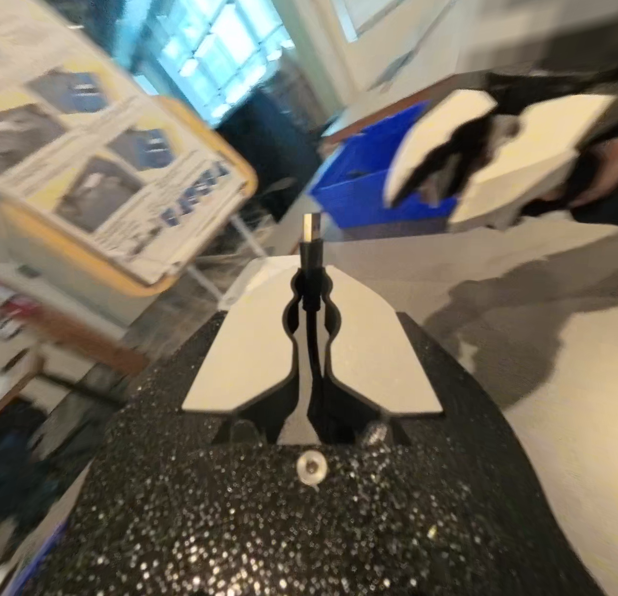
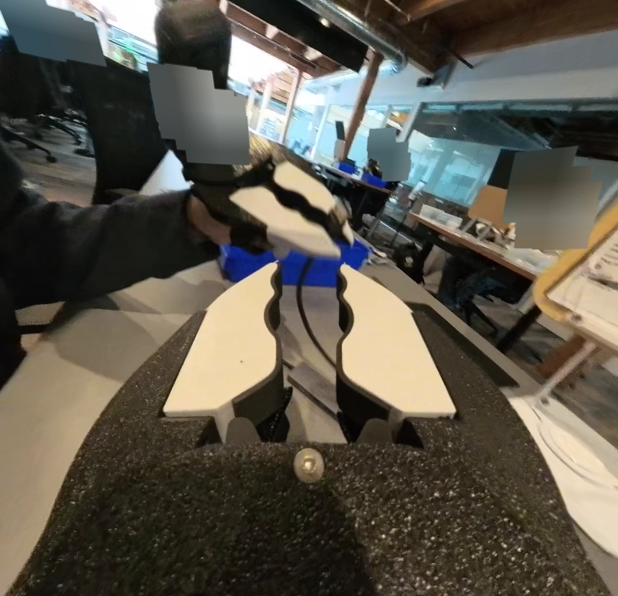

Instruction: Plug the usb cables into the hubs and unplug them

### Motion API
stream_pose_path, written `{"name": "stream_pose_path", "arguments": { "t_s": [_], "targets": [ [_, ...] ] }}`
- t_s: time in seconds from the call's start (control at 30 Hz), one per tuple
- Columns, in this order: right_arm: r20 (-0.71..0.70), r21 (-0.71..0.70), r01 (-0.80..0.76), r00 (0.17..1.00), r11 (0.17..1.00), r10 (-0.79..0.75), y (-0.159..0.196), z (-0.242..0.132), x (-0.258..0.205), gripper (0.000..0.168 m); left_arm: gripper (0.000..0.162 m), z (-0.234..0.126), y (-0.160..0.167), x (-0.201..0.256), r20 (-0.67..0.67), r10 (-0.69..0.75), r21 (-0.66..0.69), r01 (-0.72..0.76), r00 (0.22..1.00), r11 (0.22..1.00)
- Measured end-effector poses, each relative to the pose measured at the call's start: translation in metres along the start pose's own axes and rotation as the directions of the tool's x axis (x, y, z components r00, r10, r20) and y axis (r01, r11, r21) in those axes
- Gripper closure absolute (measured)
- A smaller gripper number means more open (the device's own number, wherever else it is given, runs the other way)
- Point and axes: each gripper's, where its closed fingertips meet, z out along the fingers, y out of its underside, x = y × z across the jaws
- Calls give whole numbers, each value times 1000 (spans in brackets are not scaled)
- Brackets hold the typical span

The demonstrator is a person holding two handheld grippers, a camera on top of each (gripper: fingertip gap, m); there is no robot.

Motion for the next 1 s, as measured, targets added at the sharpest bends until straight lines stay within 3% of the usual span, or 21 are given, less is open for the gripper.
{"name": "stream_pose_path", "arguments": {
  "t_s": [0.03,0.1,0.27,0.57,0.7,0.8,0.93,1.0],
  "targets": [
    [-40,-35,-17,999,999,15,7,-1,9,136,152,-3,4,-17,81,-20,-6,21,996,1000],
    [-108,-96,-71,992,993,61,23,-2,25,127,152,-9,16,-44,215,-50,-22,56,975,998],
    [-130,-248,-167,982,954,138,68,10,25,131,152,-12,58,-73,462,-30,-41,55,887,998],
    [2,-579,47,998,814,-57,141,25,-4,141,153,-15,74,-62,527,-18,35,-1,850,999],
    [91,-676,92,995,731,-41,169,15,5,129,153,-7,83,-51,428,-120,87,91,896,992],
    [212,-682,152,977,716,-6,180,10,12,119,153,-2,84,-45,343,-215,117,186,914,976],
    [274,-690,142,959,710,74,191,23,26,104,153,-5,83,-49,359,-209,134,171,910,976],
    [293,-693,134,950,709,106,194,31,30,104,153,-7,85,-53,384,-213,142,171,898,975]
  ]
}}
